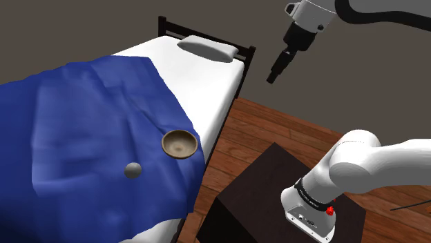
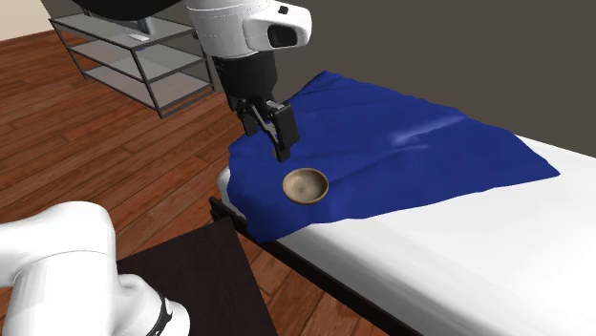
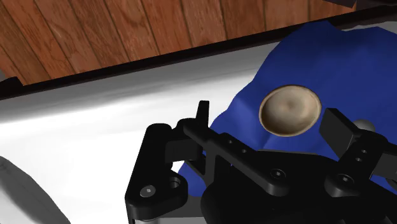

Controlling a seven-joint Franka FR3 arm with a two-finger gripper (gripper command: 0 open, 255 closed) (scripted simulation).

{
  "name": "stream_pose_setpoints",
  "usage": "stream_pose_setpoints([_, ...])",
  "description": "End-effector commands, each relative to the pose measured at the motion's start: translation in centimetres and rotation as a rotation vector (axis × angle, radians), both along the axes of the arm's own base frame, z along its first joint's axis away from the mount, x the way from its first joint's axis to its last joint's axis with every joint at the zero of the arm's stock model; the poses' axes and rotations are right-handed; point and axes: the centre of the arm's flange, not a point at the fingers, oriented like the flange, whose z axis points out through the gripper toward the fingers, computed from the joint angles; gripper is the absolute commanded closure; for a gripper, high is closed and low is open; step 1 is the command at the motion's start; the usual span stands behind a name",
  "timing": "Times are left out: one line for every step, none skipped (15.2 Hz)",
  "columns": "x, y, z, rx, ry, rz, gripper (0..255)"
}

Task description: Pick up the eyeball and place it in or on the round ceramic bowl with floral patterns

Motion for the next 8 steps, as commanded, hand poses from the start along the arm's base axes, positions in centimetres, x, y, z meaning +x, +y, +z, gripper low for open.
stream_pose_setpoints([0.0,0.0,0.0,0.000,0.000,0.000,0])
stream_pose_setpoints([0.6,0.8,-0.8,0.003,0.004,0.000,0])
stream_pose_setpoints([1.1,1.7,-1.7,0.006,0.008,-0.001,0])
stream_pose_setpoints([1.7,2.5,-2.5,0.009,0.012,-0.001,0])
stream_pose_setpoints([2.2,3.3,-3.4,0.012,0.016,-0.002,0])
stream_pose_setpoints([2.8,4.2,-4.2,0.015,0.019,-0.002,0])
stream_pose_setpoints([3.3,5.0,-5.1,0.018,0.023,-0.003,0])
stream_pose_setpoints([3.9,5.8,-5.9,0.021,0.027,-0.003,0])
